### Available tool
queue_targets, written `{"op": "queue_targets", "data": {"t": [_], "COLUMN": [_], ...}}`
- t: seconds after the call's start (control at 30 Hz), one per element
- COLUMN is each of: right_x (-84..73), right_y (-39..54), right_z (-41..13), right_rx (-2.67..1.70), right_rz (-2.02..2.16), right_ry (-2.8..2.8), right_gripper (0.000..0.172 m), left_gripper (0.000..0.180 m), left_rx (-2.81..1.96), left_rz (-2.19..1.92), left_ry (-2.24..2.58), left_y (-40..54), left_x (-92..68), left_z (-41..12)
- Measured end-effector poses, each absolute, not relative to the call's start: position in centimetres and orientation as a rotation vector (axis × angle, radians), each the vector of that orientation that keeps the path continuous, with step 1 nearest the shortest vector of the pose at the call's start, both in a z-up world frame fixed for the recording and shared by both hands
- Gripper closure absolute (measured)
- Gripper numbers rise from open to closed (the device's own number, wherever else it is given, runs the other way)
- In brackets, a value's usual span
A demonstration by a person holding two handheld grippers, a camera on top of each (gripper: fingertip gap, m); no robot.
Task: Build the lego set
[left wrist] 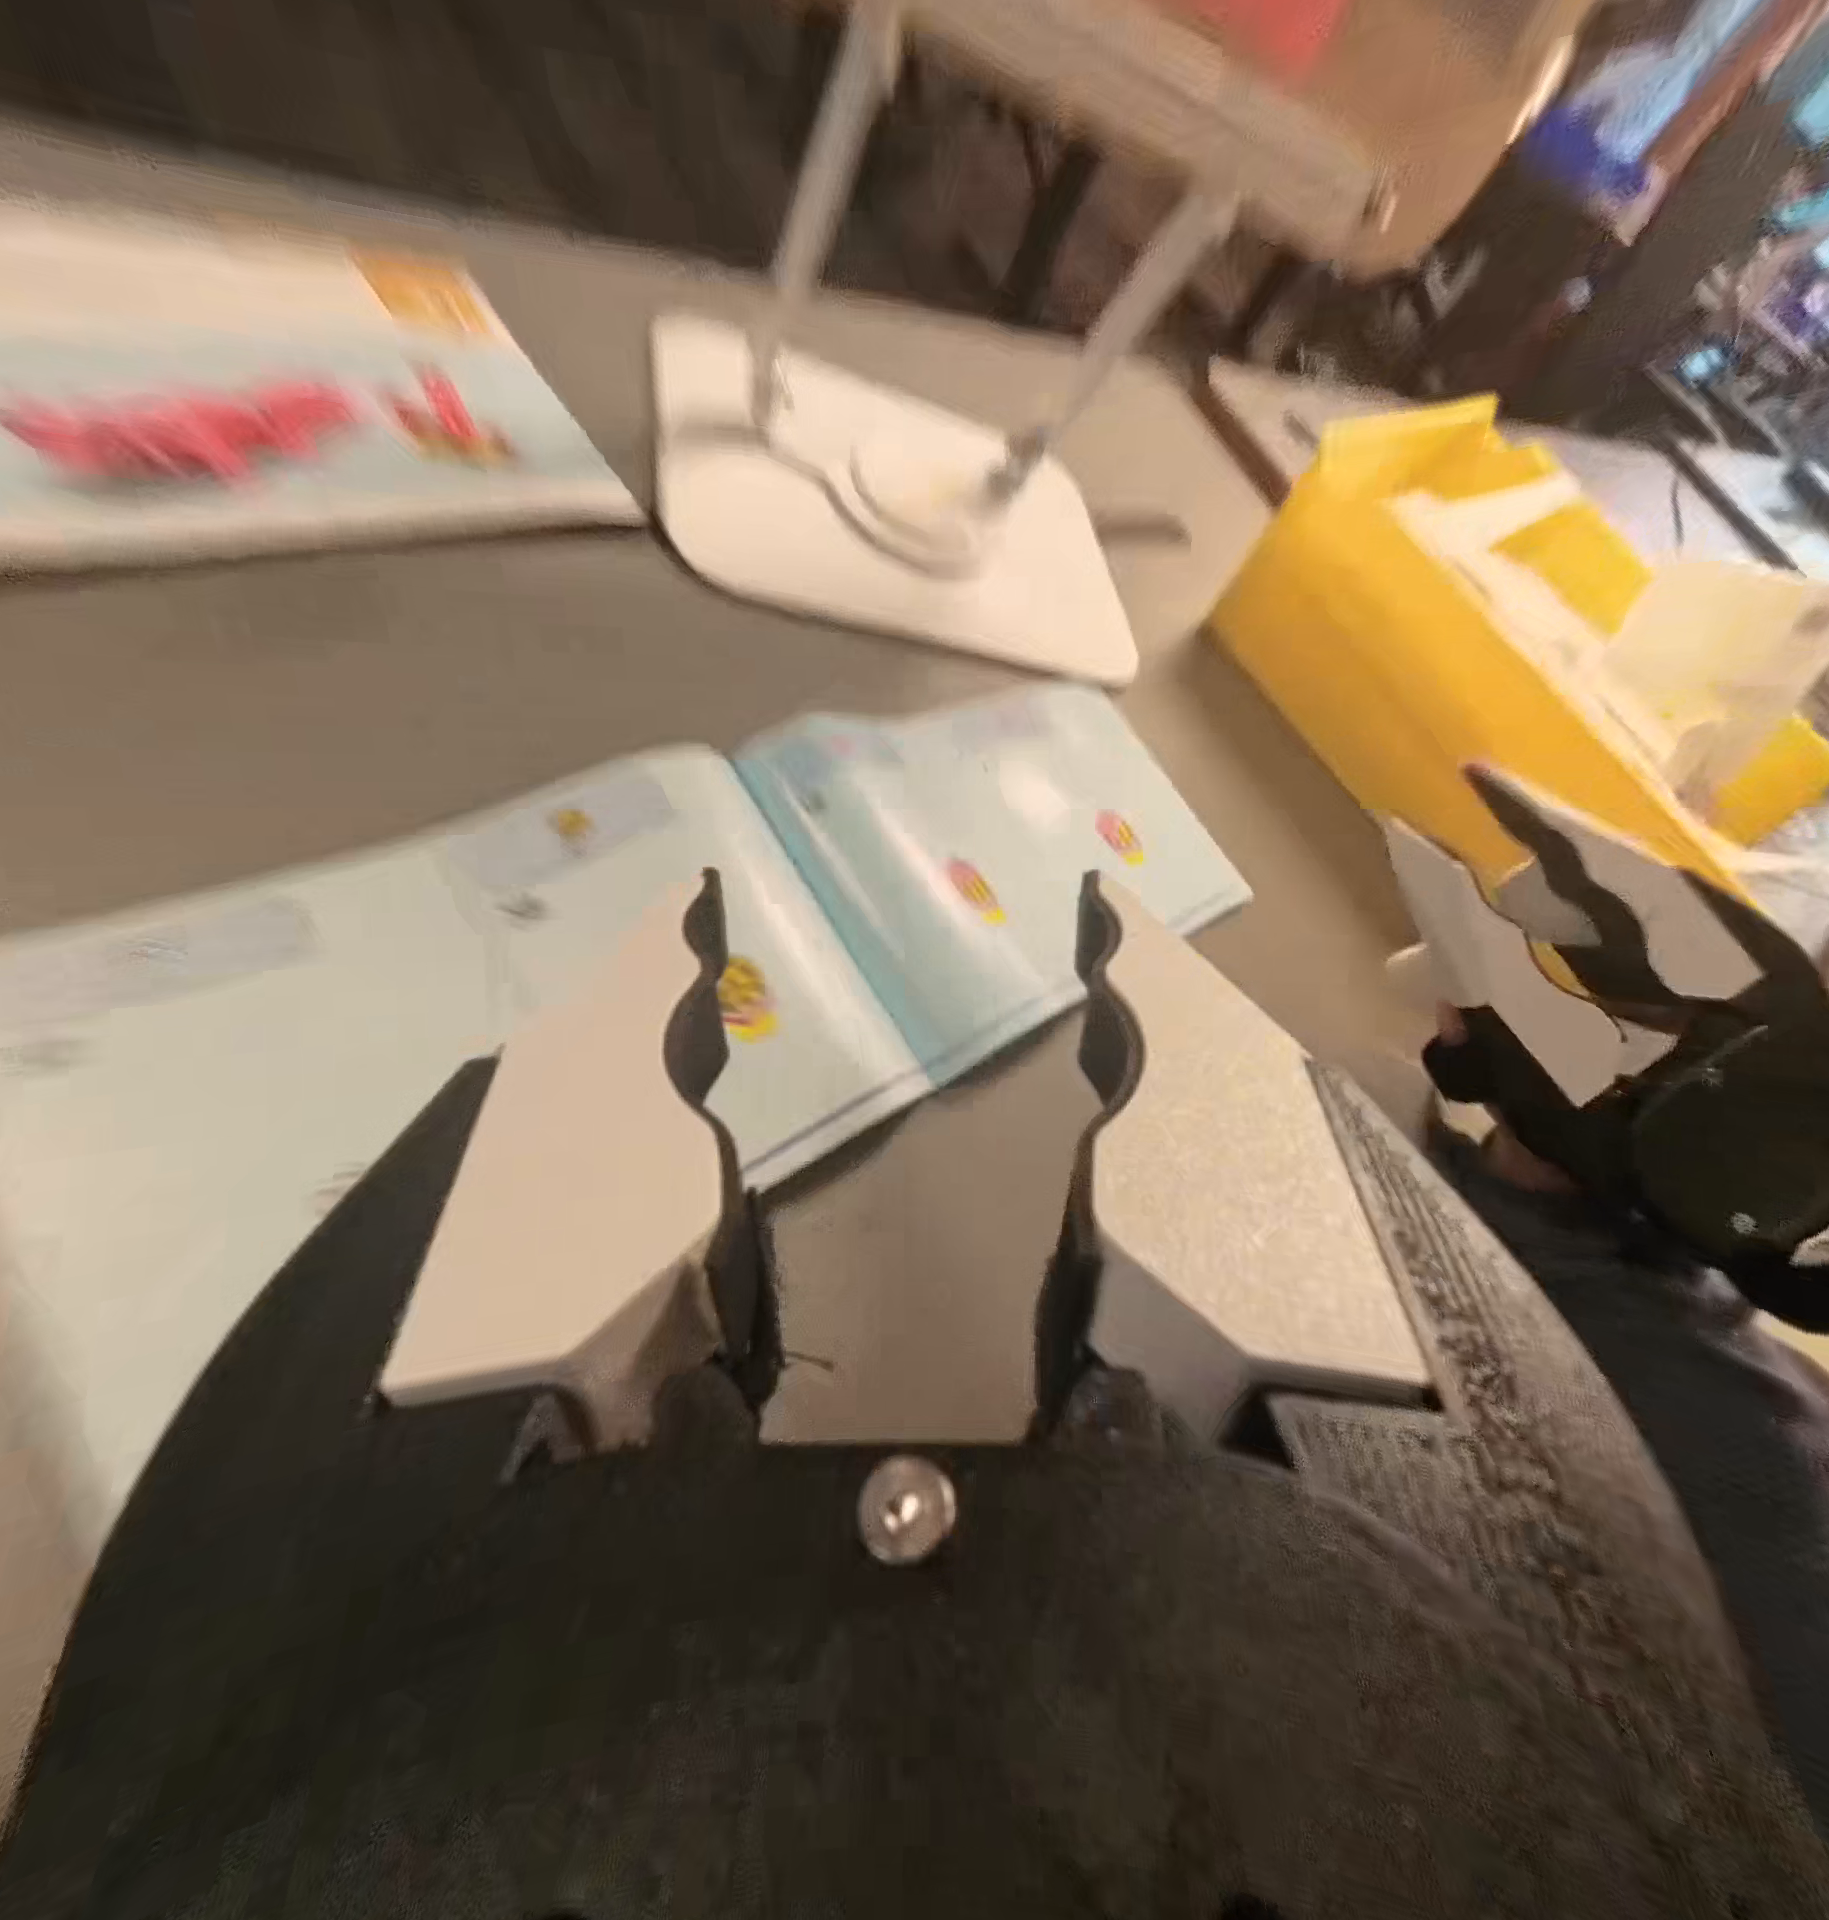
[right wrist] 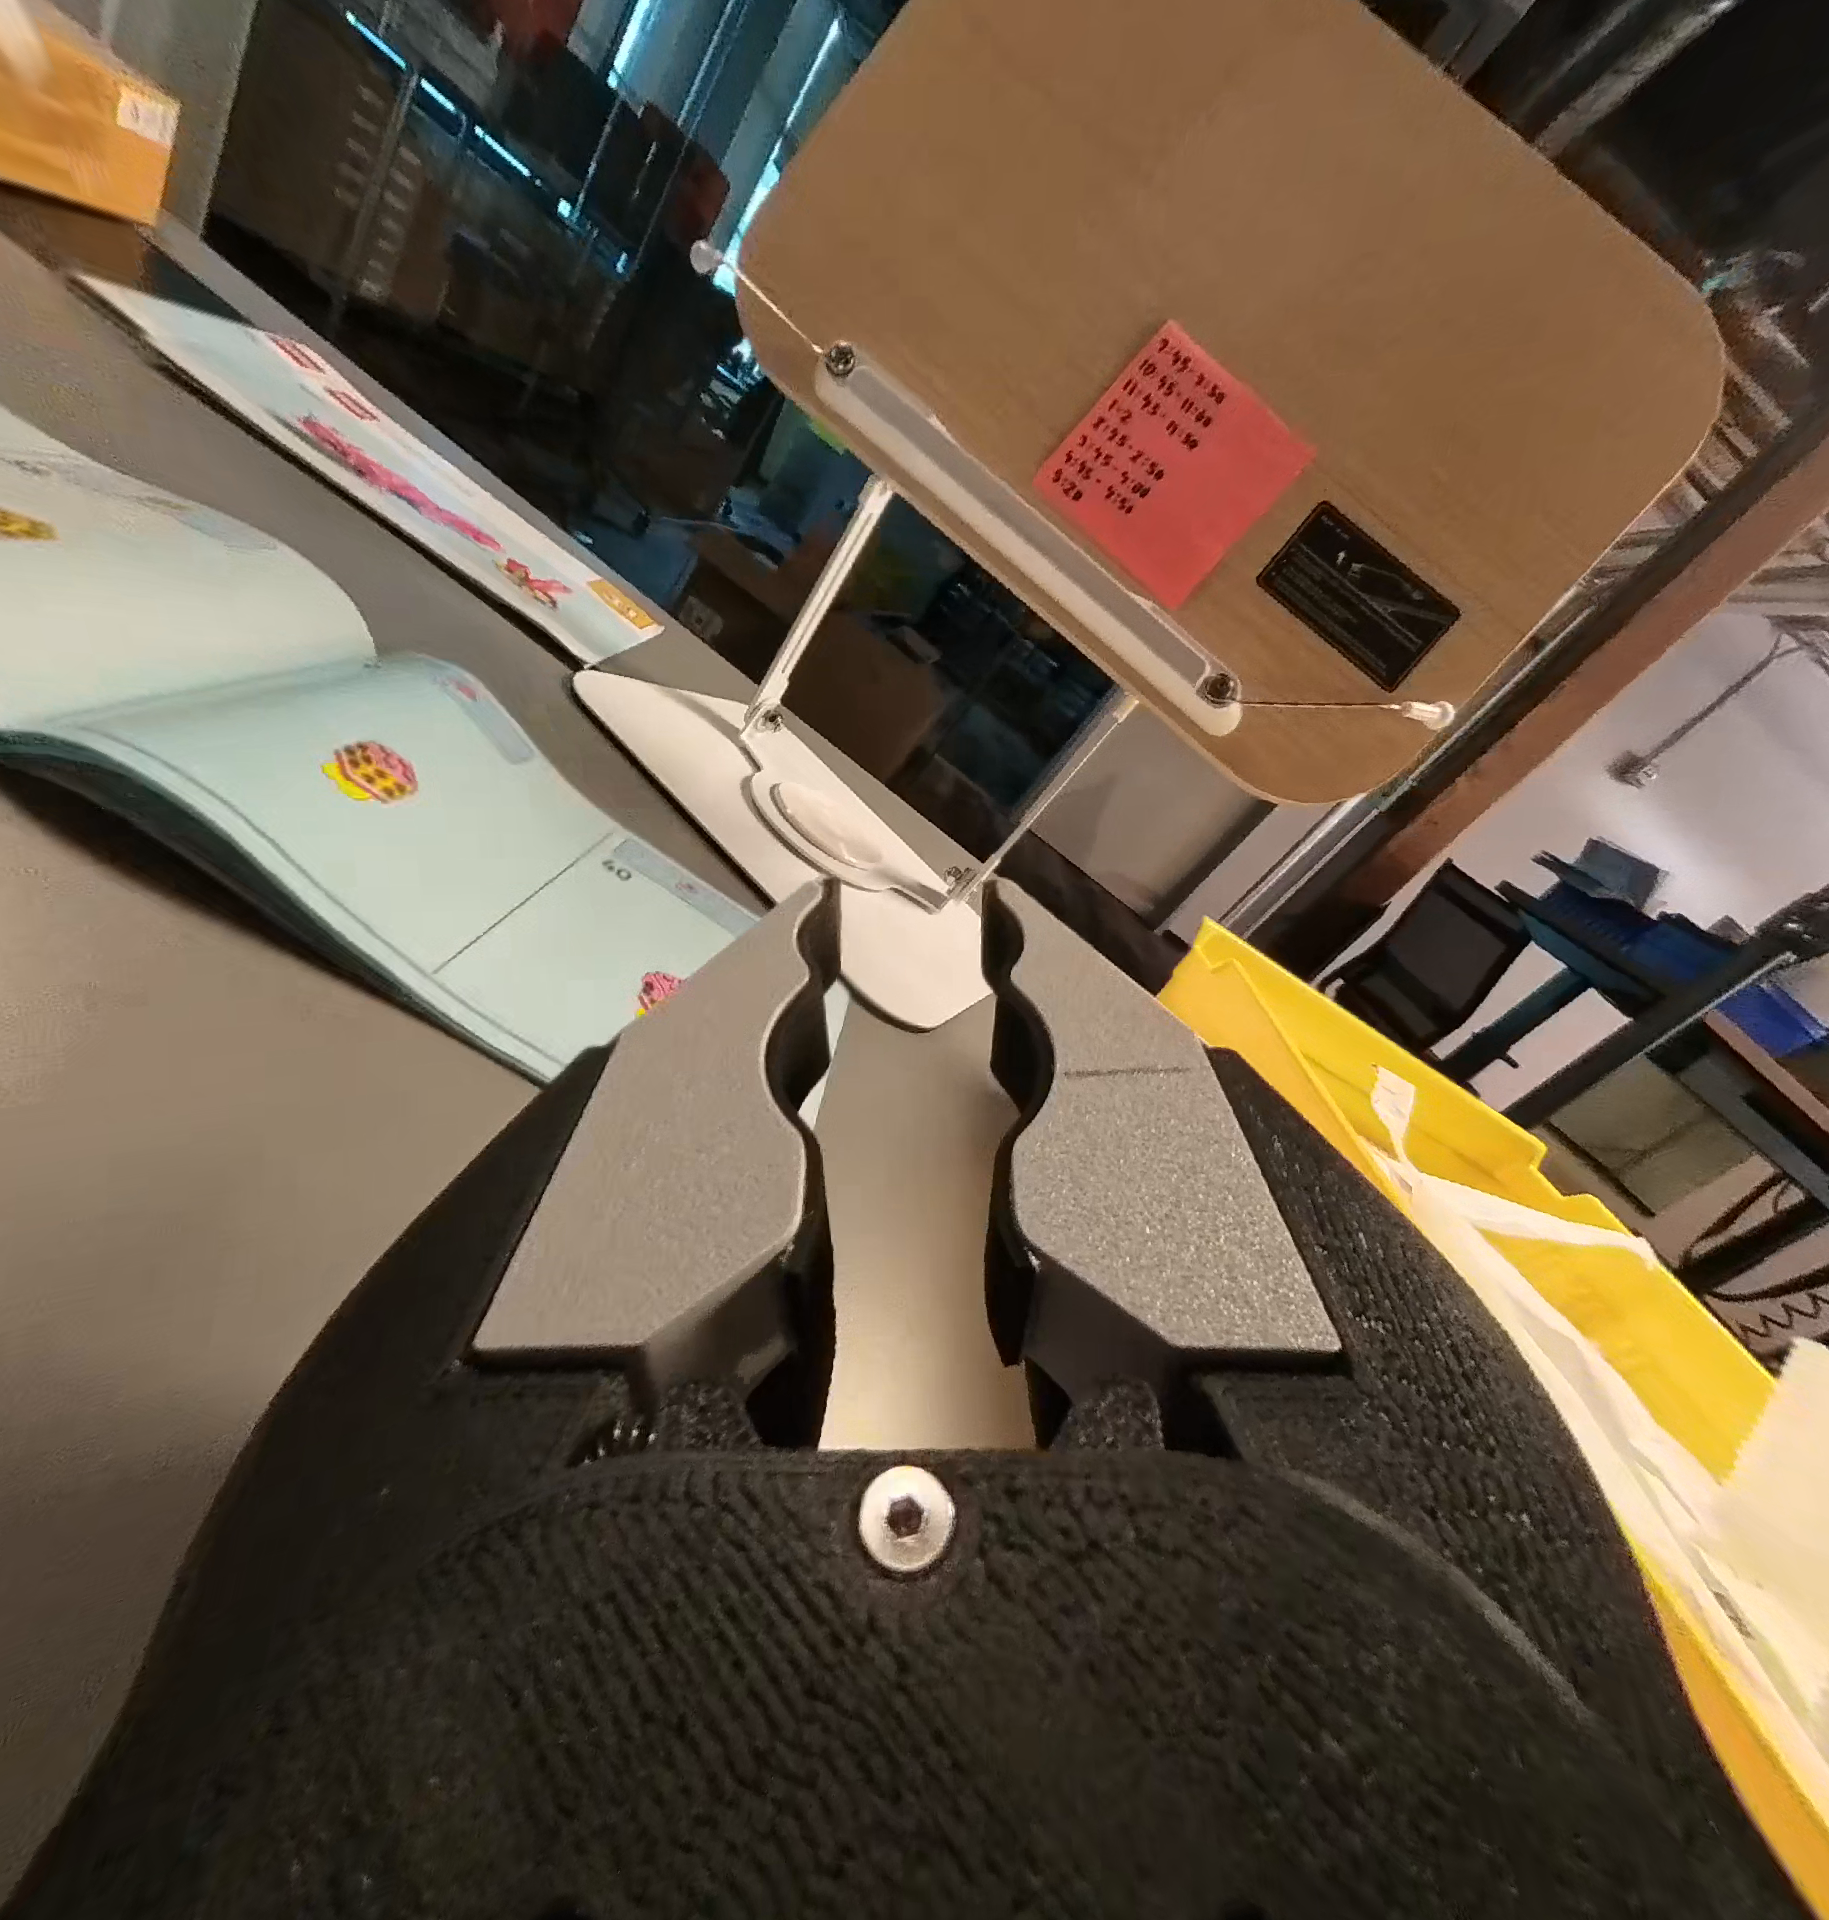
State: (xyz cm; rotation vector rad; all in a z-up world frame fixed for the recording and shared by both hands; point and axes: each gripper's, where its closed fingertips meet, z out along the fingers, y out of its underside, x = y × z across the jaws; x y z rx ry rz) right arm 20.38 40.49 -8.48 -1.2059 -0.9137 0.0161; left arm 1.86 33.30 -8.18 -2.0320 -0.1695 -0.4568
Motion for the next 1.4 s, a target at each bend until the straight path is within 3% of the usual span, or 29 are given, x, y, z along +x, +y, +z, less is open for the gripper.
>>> {"op": "queue_targets", "data": {"t": [0.13, 0.27, 0.37, 0.5, 0.67, 1.4], "right_x": [20.3, 20.4, 20.5, 20.3, 20.0, 20.5], "right_y": [40.3, 40.5, 40.5, 40.4, 40.3, 38.7], "right_z": [-8.1, -8.0, -7.9, -8.1, -8.3, -8.2], "right_rx": [-1.181, -1.184, -1.174, -1.163, -1.146, -1.137], "right_rz": [0.030, 0.028, 0.013, -0.031, -0.055, -0.085], "right_ry": [-0.899, -0.887, -0.881, -0.908, -0.935, -0.925], "right_gripper": [0.148, 0.148, 0.149, 0.150, 0.150, 0.156], "left_gripper": [0.118, 0.125, 0.138, 0.143, 0.147, 0.154], "left_rx": [-1.783, -1.607, -1.521, -1.630, -1.678, -1.655], "left_rz": [-0.198, -0.078, -0.085, -0.102, 0.008, -0.024], "left_ry": [-0.119, -0.096, -0.078, -0.009, 0.055, 0.277], "left_y": [27.1, 21.3, 19.9, 21.4, 21.7, 22.0], "left_x": [-3.3, -4.2, -3.0, -1.8, -3.6, 0.0], "left_z": [-0.6, 1.6, -0.5, -6.8, -9.2, -9.5]}}
